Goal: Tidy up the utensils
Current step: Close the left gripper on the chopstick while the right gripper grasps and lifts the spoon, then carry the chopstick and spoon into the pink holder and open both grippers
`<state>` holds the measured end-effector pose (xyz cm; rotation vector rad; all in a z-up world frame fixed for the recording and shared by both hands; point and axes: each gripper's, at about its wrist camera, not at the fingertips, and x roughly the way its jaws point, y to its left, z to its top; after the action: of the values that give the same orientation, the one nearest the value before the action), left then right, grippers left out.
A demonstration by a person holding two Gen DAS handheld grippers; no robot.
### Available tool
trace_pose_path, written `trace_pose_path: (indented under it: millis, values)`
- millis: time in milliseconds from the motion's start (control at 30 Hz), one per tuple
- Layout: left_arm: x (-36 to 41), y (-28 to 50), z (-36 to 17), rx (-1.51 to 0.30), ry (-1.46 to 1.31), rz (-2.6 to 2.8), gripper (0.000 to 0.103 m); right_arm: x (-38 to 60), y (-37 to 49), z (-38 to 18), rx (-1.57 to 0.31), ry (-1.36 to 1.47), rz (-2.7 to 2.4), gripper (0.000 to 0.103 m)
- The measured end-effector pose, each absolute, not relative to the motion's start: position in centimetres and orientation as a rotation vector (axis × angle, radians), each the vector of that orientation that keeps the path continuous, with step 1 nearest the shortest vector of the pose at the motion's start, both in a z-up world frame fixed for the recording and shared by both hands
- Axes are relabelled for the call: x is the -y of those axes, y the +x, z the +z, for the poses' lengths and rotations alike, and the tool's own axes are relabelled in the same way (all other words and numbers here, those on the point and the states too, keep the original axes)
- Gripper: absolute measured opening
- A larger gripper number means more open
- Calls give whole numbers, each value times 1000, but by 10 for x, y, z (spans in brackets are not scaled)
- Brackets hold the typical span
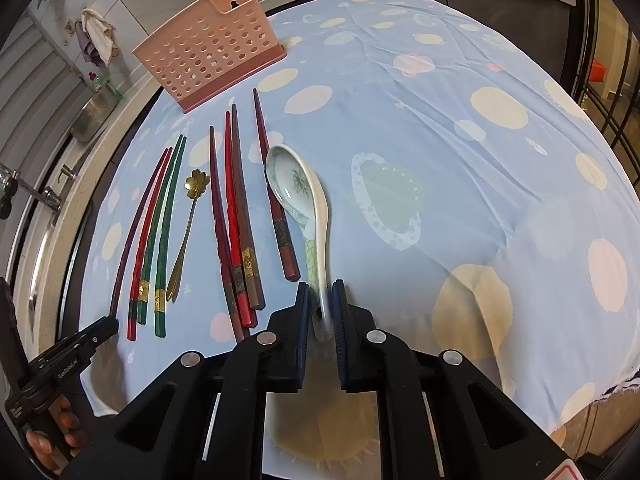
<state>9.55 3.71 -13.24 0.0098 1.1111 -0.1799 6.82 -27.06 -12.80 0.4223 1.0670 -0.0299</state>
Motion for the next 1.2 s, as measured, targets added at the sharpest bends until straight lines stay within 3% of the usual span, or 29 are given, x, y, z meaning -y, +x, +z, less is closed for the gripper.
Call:
trace_pose_path:
  millis: [533, 1200]
  values:
    - [-43, 88, -105, -1063, -39, -220, 7, 270, 51, -77, -955, 353, -55, 6]
    - [-40, 168, 34, -747, -27, -186, 7, 273, 120, 24, -714, 296, -3, 6]
